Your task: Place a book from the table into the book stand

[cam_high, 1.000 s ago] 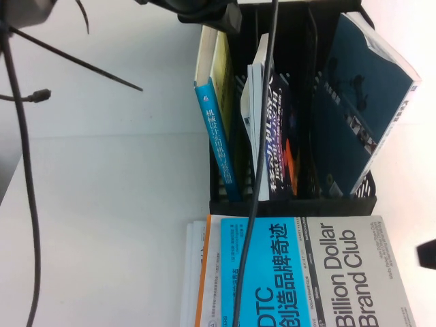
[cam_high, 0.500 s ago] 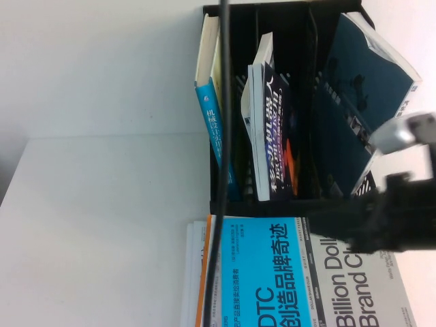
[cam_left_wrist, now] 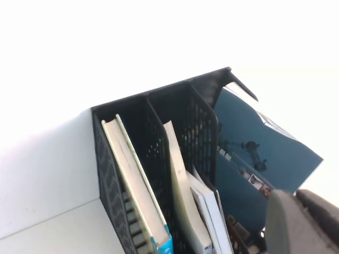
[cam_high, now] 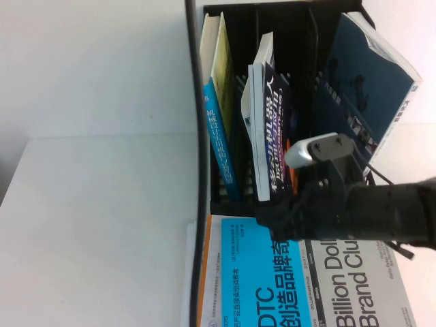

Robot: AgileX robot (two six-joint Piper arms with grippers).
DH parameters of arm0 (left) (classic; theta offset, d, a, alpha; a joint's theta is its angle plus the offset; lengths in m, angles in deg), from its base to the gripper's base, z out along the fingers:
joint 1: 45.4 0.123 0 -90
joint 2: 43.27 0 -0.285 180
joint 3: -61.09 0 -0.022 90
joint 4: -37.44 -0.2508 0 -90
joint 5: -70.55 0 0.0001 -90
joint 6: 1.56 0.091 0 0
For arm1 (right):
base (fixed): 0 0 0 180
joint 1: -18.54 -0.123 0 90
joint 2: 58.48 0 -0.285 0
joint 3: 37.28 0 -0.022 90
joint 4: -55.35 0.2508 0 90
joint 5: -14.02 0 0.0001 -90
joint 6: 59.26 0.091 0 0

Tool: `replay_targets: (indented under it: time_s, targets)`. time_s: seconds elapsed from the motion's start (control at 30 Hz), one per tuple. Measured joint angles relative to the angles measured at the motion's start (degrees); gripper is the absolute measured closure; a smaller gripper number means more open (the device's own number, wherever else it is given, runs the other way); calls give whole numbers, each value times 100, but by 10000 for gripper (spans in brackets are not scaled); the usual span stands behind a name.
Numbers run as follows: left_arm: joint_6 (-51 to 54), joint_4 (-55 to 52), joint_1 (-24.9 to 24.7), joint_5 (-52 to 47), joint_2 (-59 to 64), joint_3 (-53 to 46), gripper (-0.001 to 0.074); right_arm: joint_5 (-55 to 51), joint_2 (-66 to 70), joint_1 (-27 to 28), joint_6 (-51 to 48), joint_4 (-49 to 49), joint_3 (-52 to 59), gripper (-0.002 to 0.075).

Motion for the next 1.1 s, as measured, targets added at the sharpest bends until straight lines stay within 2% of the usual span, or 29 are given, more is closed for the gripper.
replay_targets:
  time_s: [0.2,0.43,0.73,0.83,1.1]
  targets:
    - [27,22,0,0,0,0,736,129,283,-24,-517,58,-604,729]
    - [40,12,0,0,0,0,736,1158,282,-24,-804,163,-1278,729]
    - [91,-5,0,0,-5,-174,736,1240,188,-13,-841,205,-1404,729]
    - [150,-144,0,0,-5,-320,736,1296,-134,-13,-841,205,-1404,729]
    - [393,-564,0,0,-553,-467,736,2312,-1883,-13,-819,255,-1205,729]
